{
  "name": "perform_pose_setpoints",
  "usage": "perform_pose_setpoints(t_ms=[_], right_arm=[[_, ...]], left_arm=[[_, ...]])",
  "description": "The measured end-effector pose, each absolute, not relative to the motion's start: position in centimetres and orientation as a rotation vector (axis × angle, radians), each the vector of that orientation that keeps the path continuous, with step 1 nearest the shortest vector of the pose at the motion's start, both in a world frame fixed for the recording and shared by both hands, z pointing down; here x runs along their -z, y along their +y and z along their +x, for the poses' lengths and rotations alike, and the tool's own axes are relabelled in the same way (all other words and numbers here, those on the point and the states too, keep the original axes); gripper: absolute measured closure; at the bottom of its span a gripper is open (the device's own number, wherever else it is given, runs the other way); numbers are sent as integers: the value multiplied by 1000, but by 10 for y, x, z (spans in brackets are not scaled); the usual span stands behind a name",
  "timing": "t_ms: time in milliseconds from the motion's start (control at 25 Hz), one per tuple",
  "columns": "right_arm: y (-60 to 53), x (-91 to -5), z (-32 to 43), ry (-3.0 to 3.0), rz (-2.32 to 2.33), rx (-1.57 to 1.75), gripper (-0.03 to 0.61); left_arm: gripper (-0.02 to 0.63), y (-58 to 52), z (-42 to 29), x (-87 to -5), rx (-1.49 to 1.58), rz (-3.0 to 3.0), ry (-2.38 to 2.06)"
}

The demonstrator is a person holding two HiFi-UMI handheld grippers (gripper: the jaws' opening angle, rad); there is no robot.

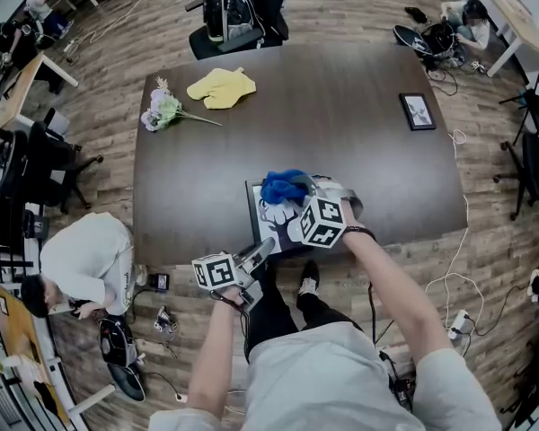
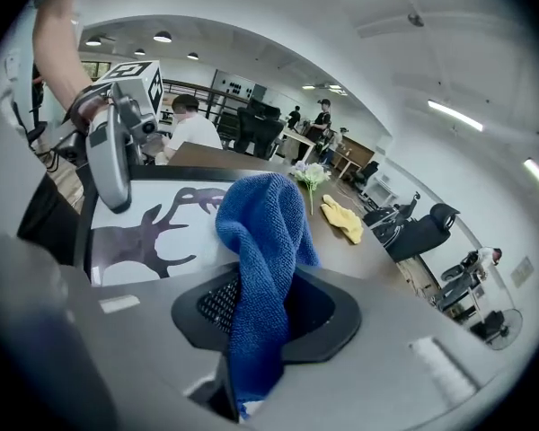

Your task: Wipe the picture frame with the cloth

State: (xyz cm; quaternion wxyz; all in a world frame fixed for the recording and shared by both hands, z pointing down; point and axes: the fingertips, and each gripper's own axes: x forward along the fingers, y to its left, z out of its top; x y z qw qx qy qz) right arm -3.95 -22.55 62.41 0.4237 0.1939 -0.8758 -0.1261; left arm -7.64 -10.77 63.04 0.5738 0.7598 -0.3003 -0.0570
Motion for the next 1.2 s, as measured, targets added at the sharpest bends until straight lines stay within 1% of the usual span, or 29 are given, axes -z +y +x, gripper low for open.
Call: perform_pose_setpoints(t_ms=[320,680,840,1000,1200], right_arm=[[-216,-608,-70,-2262,526,315,489],[-164,-608,-95,-2314,256,394,489],[-141,-616,-91,-2301,113,426,489],[-130,-626,-77,-2280,23,370,489],[-146,-634,-52,-2237,93,352,489]], left_arm=[[541,-105,-68,-635,101,1779,-698],[540,-108,-71,-640,76,1783,-734],[540,-110,-76,-641,86,1773,-759],[540,-106,-79,-641,107,1758,-781],[540,-108,-84,-632,148,1766,-800]])
